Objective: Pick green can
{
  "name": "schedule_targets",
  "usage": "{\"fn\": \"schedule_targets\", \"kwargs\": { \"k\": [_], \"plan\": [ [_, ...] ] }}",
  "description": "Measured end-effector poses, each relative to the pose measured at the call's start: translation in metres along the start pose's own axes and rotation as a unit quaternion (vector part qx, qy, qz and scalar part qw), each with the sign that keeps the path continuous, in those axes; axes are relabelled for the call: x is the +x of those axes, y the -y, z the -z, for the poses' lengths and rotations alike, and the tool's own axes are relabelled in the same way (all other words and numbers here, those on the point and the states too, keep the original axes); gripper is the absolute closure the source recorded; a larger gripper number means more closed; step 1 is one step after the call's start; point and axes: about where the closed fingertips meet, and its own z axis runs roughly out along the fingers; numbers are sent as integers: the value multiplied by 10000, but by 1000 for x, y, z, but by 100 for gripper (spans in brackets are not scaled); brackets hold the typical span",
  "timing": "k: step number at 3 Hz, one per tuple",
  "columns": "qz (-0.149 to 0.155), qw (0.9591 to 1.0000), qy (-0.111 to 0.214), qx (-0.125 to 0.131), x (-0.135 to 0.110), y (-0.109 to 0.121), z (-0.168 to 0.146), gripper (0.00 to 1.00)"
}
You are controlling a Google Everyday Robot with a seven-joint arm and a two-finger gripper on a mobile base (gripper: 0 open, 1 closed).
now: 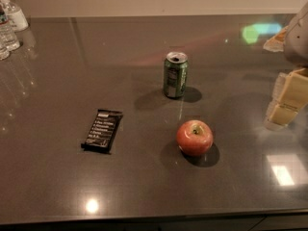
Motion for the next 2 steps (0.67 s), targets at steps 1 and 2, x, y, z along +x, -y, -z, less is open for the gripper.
{"fn": "schedule_targets", "kwargs": {
  "k": [1, 2],
  "plan": [
    [22, 10000, 70, 56, -7, 4, -2, 0],
    [16, 9992, 399, 1, -28, 19, -22, 0]
  ]
}}
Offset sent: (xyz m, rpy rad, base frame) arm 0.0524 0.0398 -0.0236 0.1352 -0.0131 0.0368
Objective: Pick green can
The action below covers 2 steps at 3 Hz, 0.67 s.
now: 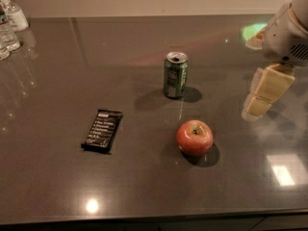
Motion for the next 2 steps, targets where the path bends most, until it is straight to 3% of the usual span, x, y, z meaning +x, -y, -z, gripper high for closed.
{"fn": "schedule_targets", "kwargs": {
  "k": [1, 2],
  "plan": [
    [-89, 9990, 404, -143, -18, 15, -21, 0],
    [-240, 9954, 884, -281, -42, 37, -44, 0]
  ]
}}
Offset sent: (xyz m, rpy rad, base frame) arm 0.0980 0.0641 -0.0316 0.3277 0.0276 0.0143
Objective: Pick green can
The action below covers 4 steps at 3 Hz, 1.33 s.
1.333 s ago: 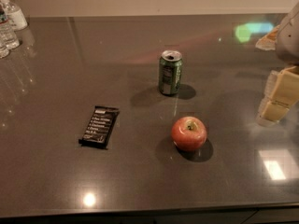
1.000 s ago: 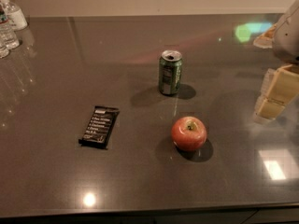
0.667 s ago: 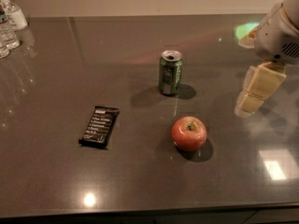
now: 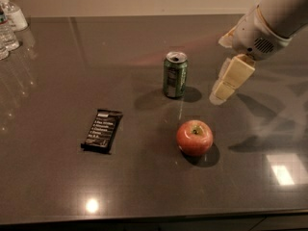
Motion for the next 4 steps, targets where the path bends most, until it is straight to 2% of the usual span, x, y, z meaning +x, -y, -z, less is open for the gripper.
{"fn": "schedule_targets", "kwargs": {
  "k": [1, 2, 3, 4],
  "plan": [
    [-181, 9989, 405, -117, -20, 21, -24, 0],
    [-258, 9970, 683, -268, -38, 33, -47, 0],
    [-282, 9951, 836, -437, -52, 37, -66, 0],
    [-305, 9943, 839, -592, -62, 38, -84, 0]
  ]
}}
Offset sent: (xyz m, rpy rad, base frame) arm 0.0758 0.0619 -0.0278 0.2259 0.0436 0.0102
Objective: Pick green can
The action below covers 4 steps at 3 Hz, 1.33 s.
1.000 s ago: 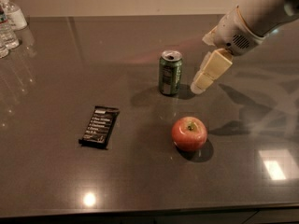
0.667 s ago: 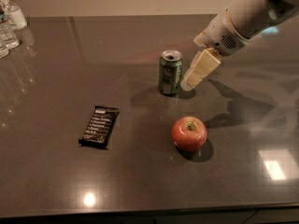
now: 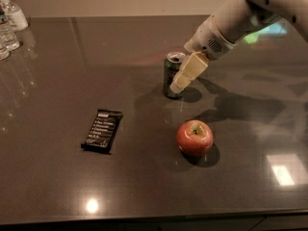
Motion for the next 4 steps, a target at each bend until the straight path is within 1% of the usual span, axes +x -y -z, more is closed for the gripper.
{"fn": "schedule_targets", "kwargs": {
  "k": [1, 2, 3, 4],
  "plan": [
    [-15, 10000, -52, -73, -6, 1, -13, 0],
    [-12, 9998, -162, -94, -6, 0, -20, 17],
    [1, 9998, -183, -100, -5, 1, -18, 41],
    [33, 9999, -119, -112, -7, 1, -10, 64]
  ]
}}
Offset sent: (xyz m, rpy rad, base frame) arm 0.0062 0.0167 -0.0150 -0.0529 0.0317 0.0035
